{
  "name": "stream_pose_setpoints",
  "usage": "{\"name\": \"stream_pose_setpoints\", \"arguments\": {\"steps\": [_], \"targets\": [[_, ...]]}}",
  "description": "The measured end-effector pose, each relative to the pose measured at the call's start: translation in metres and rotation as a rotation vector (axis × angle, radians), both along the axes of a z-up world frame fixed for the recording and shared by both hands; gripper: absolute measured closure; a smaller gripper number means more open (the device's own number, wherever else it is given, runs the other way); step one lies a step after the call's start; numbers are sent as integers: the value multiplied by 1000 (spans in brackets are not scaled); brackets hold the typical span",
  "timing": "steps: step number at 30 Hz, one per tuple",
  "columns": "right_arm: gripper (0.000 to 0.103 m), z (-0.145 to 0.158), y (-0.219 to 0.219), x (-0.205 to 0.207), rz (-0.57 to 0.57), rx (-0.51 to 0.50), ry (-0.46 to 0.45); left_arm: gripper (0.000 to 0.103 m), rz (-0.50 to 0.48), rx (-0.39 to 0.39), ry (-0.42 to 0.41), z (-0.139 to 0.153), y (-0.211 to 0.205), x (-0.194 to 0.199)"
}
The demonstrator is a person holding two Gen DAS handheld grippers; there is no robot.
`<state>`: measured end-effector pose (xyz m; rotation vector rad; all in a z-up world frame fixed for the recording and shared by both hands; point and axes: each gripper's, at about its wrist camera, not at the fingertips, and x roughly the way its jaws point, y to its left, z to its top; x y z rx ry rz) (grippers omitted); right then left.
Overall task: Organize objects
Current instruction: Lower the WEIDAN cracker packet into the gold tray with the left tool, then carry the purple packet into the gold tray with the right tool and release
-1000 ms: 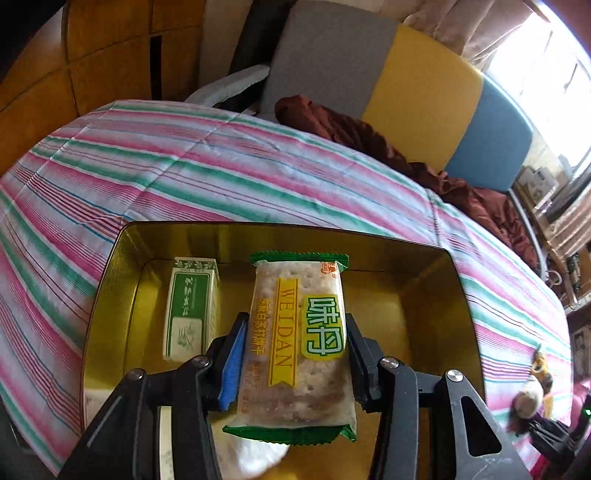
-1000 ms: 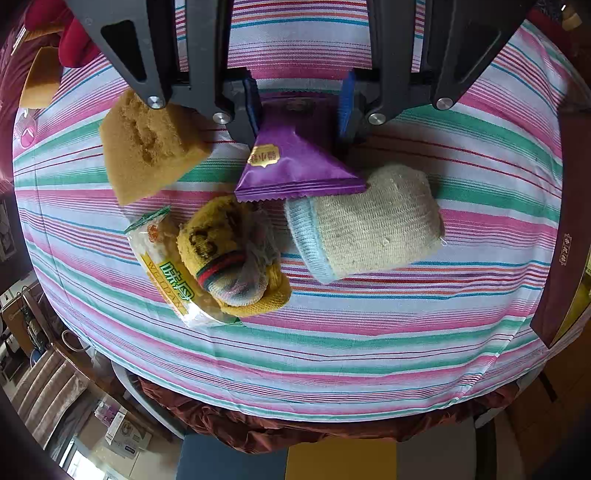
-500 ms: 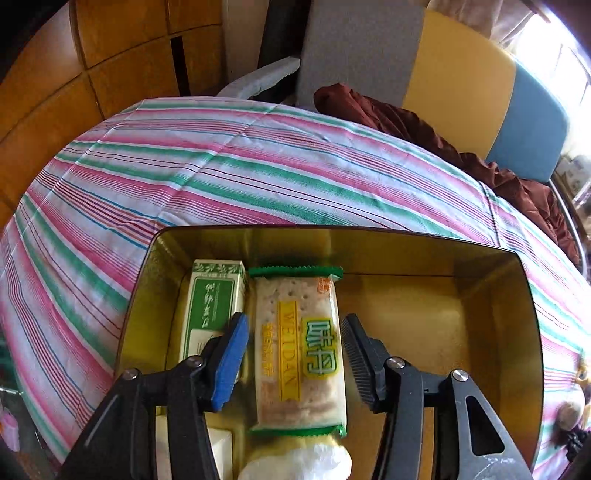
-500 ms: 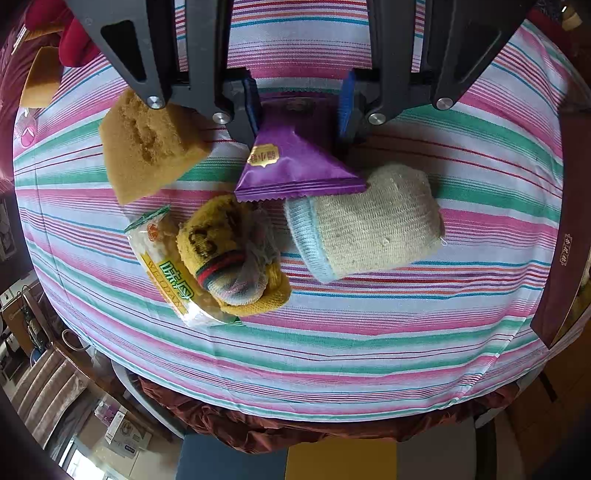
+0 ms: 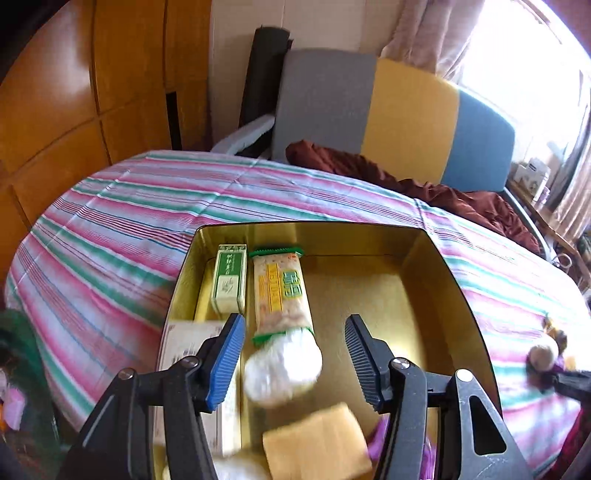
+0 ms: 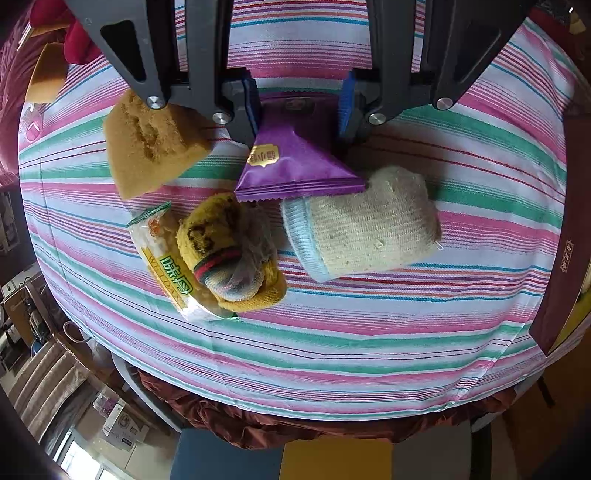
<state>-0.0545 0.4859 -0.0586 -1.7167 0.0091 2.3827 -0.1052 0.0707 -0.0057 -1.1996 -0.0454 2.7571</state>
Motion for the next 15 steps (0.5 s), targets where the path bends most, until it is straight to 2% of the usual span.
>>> {"name": "stream_pose_setpoints", "arguments": {"steps": [4,15], "targets": [[70,1,-7,1,25,16,3,33,-9,-18,50,8,-1,28],[70,6,-52,24,161,-122,19,31,-61,-62,120,18,-8,64]]}}
